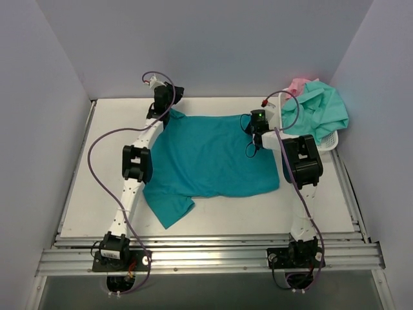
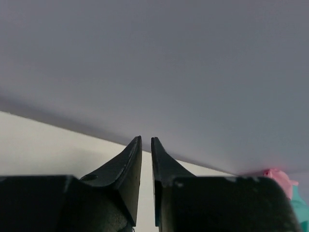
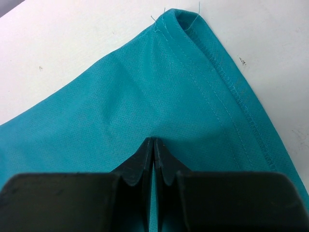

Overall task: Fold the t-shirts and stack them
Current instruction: Flatten out the tshirt

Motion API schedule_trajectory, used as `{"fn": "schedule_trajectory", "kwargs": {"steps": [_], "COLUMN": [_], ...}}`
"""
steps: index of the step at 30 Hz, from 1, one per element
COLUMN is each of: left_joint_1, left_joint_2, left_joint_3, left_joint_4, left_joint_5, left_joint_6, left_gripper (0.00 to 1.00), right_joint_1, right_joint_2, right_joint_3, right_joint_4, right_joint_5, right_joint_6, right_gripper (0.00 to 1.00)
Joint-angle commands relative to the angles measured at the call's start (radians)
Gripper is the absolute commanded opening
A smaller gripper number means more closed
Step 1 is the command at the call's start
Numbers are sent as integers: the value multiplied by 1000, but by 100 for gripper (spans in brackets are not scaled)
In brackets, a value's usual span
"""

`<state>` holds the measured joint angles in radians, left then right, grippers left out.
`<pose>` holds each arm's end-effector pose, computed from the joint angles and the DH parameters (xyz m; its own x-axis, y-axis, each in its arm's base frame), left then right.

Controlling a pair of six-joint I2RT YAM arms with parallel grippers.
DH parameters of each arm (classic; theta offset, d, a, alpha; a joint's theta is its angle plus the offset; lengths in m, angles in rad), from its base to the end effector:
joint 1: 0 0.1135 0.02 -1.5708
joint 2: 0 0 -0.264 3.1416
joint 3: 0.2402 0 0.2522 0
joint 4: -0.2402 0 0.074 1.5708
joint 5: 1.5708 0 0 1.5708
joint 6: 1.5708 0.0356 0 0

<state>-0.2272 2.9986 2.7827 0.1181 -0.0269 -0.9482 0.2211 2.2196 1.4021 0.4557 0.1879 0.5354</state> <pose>0.6262 -0.1438 0.1465 -0.2172 -0.7833 -0.5825 0.0388 0.5893 -0.8070 0.4822 0.1016 0.1476 -0.3200 0.4418 -0.8381 0.1375 0.8969 0.4203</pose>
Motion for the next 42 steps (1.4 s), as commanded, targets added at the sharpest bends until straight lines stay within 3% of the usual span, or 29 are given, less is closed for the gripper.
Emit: {"fn": "schedule_trajectory", "kwargs": {"steps": [1, 2, 4, 6, 11, 14, 21, 42], "left_joint_1": [-14, -20, -34, -46, -14, -3, -8, -73], "left_joint_2": [-257, -449, -629, -815, -896, -863, -715, -549], "left_joint_3": [-188, -310, -642, -786, -929, -986, -882, -687], "left_joint_4": [270, 279, 247, 185, -165, -199, -419, -472], "left_joint_5": [104, 75, -126, -264, -329, -301, -285, -254], "left_joint_6": [67, 98, 188, 236, 214, 178, 117, 101], "left_gripper": [22, 18, 8, 4, 2, 2, 2, 2], "right_joint_1": [-8, -8, -5, -3, 11, 18, 34, 43], "right_joint_2": [-24, -35, -52, -83, -129, -153, -207, -247], "right_joint_3": [-40, -44, -55, -81, -121, -137, -187, -232], "right_joint_4": [8, 6, 5, 12, 11, 5, -20, -43], "right_joint_5": [-27, -31, -36, -41, -38, -33, 5, 58], "right_joint_6": [8, 9, 12, 15, 21, 25, 17, 9], "right_gripper": [0, 0, 0, 0, 0, 0, 0, 0]}}
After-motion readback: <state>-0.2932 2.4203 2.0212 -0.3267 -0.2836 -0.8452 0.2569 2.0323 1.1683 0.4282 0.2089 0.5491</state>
